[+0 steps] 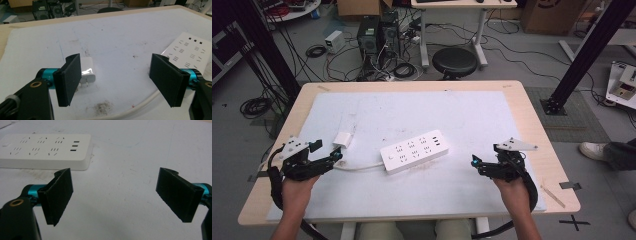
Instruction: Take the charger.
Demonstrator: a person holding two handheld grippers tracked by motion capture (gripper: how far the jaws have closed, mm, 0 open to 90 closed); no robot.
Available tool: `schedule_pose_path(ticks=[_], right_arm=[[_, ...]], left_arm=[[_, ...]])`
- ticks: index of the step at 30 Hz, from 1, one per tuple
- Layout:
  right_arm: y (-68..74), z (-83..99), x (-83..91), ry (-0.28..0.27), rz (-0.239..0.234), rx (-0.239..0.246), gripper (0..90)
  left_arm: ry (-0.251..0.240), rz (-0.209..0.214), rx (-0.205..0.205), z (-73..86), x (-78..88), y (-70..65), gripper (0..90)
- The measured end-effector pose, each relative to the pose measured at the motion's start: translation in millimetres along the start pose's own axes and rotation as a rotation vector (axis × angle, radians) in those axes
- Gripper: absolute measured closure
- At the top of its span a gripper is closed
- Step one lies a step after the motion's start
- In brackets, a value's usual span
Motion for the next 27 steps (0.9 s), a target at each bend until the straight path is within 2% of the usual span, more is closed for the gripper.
schedule_pose_path(ticks=[7,9,12,14,16,21,24,26,27], right_arm=[[3.0,-2.2,-1.3,0.004,-0.01,0.014,14.6],[3.5,-4.3,-1.8,0.007,-0.018,0.021,14.6],[2.7,-6.7,-1.8,0.006,-0.018,0.026,14.6],[2.8,-7.3,-1.8,0.005,-0.017,0.025,14.6],[3.0,-8.3,-3.1,0.006,-0.018,0.027,14.6],[5.2,-9.3,-4.8,0.009,-0.027,0.032,14.6],[5.9,-9.6,-4.6,0.013,-0.03,0.044,14.6],[5.5,-10.4,-3.6,0.013,-0.029,0.043,14.6],[4.2,-11.9,-3.2,0.008,-0.03,0.043,14.5]], left_arm=[[-0.004,0.0,0.003,-3.3,-0.7,1.4,26.0],[-0.014,0.013,-0.01,-9.5,-3.6,3.1,26.0],[0.016,0.019,-0.035,-15.0,-7.5,5.3,25.2],[0.017,0.022,-0.042,-17.6,-8.8,5.4,23.8],[0.019,0.028,-0.045,-21.8,-12.2,6.0,21.5],[0.02,0.062,-0.023,-29.7,-26.9,11.3,20.4],[0.023,0.064,-0.031,-31.1,-32.6,15.0,20.4],[0.036,0.071,-0.041,-31.0,-38.7,19.3,20.4],[0.057,0.07,-0.043,-29.4,-45.3,25.5,20.4]])
Point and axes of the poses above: each handheld gripper's, and its own axes: x roughly backward along the jaws, z roughly out of its underside, y roughly to its left, the point moved 9 cm from there along -x, roughly forward along the jaws, and after that the axes turned 12 degrees about -y, right-handed, at the moved point
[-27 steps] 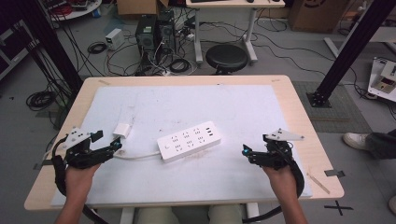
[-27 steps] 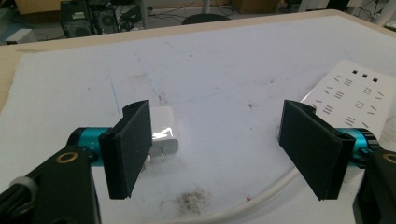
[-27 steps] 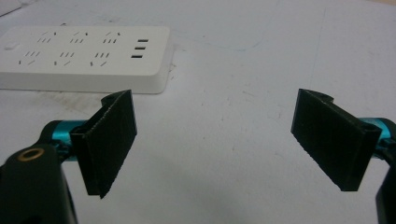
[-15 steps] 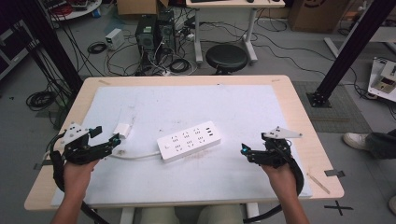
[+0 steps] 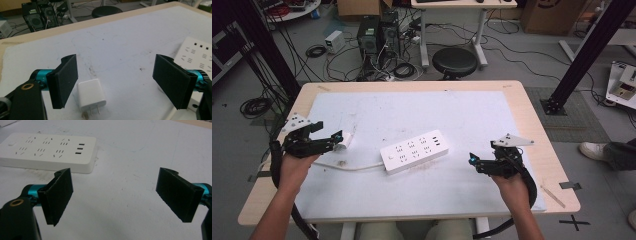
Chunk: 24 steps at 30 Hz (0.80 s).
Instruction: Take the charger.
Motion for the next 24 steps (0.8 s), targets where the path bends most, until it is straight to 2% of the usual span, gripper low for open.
schedule_pose_path(ticks=[3,4,8,12,13,16,24], right_arm=[[-0.9,-1.0,1.0,0.002,0.004,-0.002,14.6],[-0.8,-1.8,1.7,0.004,0.009,-0.002,14.6],[-0.4,-2.8,2.5,0.001,0.008,0.005,14.6],[-0.4,-2.5,2.8,0.005,0.012,0.0,14.6],[-0.4,-1.6,2.3,0.009,0.012,-0.003,14.6],[-0.3,-1.5,0.9,0.008,0.012,0.001,14.6],[0.5,-2.1,-0.2,0.012,0.007,0.003,14.6]], left_arm=[[0.024,-0.013,0.009,3.1,-5.8,7.8,20.4],[0.041,-0.025,0.025,7.4,-11.3,14.8,20.4],[0.108,-0.069,0.063,19.2,-20.5,25.4,20.4],[0.129,-0.094,0.07,24.0,-25.2,28.1,20.4],[0.16,-0.117,0.069,31.7,-31.2,32.2,20.4],[0.183,-0.138,0.084,40.2,-35.4,35.5,20.4],[0.244,-0.158,0.105,60.2,-43.5,36.4,20.4]])
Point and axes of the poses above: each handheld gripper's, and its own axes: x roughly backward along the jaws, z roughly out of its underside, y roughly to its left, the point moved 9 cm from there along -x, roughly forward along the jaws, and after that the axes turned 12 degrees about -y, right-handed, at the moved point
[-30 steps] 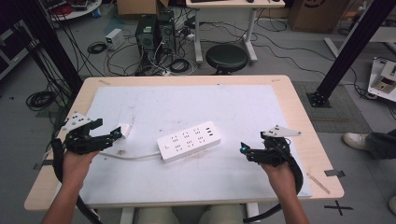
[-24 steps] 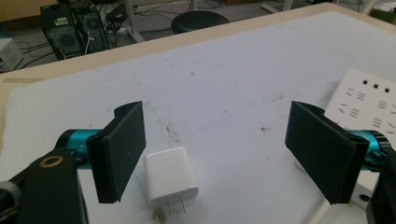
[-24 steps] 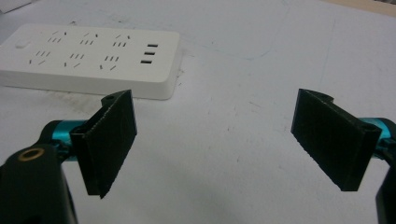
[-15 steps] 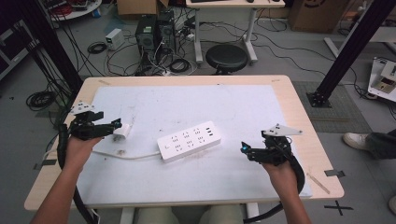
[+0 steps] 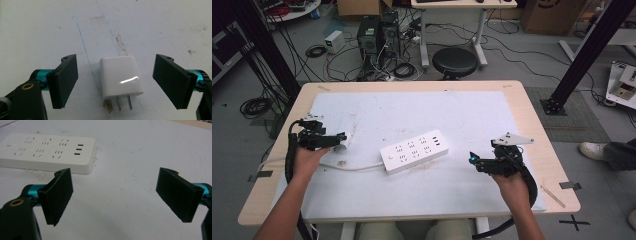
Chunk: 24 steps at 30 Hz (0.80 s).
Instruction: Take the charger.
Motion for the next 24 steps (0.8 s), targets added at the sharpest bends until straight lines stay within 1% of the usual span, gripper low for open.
schedule_pose_path(ticks=[3,4,6,8,9,10,14,16,18,19,21,22,23,24], right_arm=[[0.3,-0.1,-0.2,-0.001,0.0,-0.001,14.6],[0.3,-0.1,-0.1,0.0,0.0,0.001,14.6],[0.5,-0.3,0.1,-0.001,-0.001,0.0,14.6],[-0.4,-0.2,0.9,-0.001,-0.003,0.004,14.6],[-0.4,-0.2,0.9,-0.001,-0.003,0.004,14.6],[-1.0,-0.2,2.0,0.0,0.0,0.001,14.6],[-1.8,0.1,3.7,-0.003,0.002,-0.001,14.6],[-2.1,0.3,4.1,-0.003,0.005,-0.002,14.6],[-2.8,0.5,5.6,-0.003,0.007,-0.004,14.6],[-3.0,0.4,5.9,-0.005,0.005,-0.003,14.6],[-4.2,0.2,6.5,-0.009,0.008,0.002,14.6],[-4.2,0.2,6.5,-0.009,0.008,0.002,14.6],[-4.4,0.6,7.5,-0.005,0.009,-0.002,14.6],[-4.4,0.6,7.6,-0.006,0.007,-0.002,14.6]], left_arm=[[0.029,0.003,0.02,4.8,-4.8,-0.9,20.4],[0.032,-0.007,0.028,5.6,-6.3,-0.9,20.4],[0.038,-0.011,0.024,6.2,-7.1,-0.3,20.4],[0.065,-0.018,0.033,10.0,-10.4,-0.9,20.4],[0.065,-0.018,0.033,10.0,-10.4,-0.9,20.4],[0.09,-0.032,0.034,13.8,-12.4,-0.1,20.4],[0.109,-0.034,0.035,18.8,-15.2,-0.8,23.5],[0.127,-0.023,0.034,22.7,-17.0,-1.9,24.8],[0.138,-0.013,0.034,25.7,-18.5,-3.1,30.2],[0.142,0.003,0.04,26.6,-18.9,-4.8,32.8],[0.134,0.004,0.039,26.2,-19.6,-6.5,38.0],[0.136,0.011,0.032,25.9,-19.0,-7.9,38.0],[0.132,0.002,0.027,25.4,-18.9,-8.3,41.3],[0.133,-0.001,0.021,25.2,-18.3,-8.1,41.7]])
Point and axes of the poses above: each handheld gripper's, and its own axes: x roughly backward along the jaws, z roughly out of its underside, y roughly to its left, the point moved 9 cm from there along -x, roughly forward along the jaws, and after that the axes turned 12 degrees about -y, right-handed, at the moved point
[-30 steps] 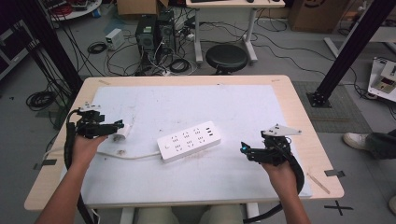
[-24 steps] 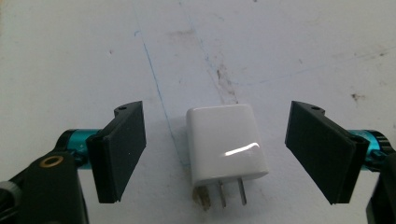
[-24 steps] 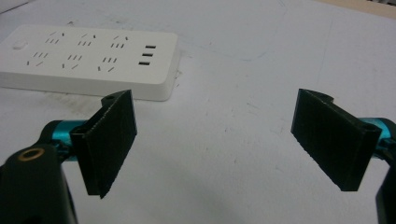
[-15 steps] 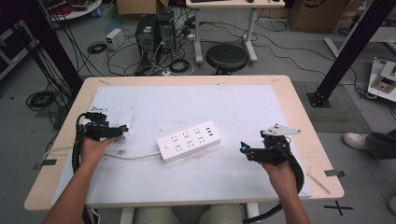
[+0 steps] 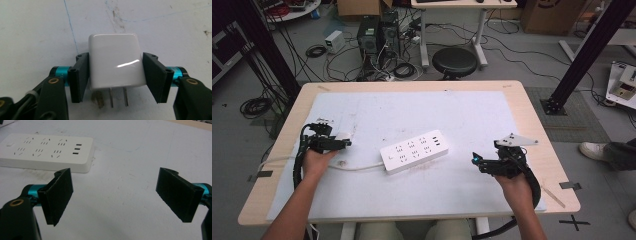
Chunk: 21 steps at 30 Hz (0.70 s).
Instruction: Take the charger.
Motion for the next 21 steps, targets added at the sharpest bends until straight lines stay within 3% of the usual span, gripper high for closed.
schedule_pose_path(ticks=[7,9,14,15,17,21], right_arm=[[-0.1,0.2,0.2,0.0,0.0,0.0,14.6],[0.5,-0.2,-0.7,0.001,-0.006,0.001,14.9],[1.1,-1.1,-1.5,0.0,-0.011,0.006,15.0],[2.2,-2.2,-1.7,-0.002,-0.017,0.012,15.0],[2.4,-2.5,-1.8,-0.004,-0.021,0.018,15.0],[4.7,-1.6,-0.7,0.003,-0.033,0.025,15.5]], left_arm=[[-0.039,-0.02,-0.002,-6.3,8.4,2.4,42.4],[-0.084,-0.006,-0.019,-13.6,17.3,-1.0,42.5],[-0.11,0.011,-0.051,-18.7,25.7,-7.7,42.5],[-0.154,0.039,-0.067,-25.2,36.2,-16.3,42.5],[-0.166,0.05,-0.081,-27.3,40.3,-19.5,42.5],[-0.233,0.119,-0.135,-36.5,61.4,-38.9,42.5]])
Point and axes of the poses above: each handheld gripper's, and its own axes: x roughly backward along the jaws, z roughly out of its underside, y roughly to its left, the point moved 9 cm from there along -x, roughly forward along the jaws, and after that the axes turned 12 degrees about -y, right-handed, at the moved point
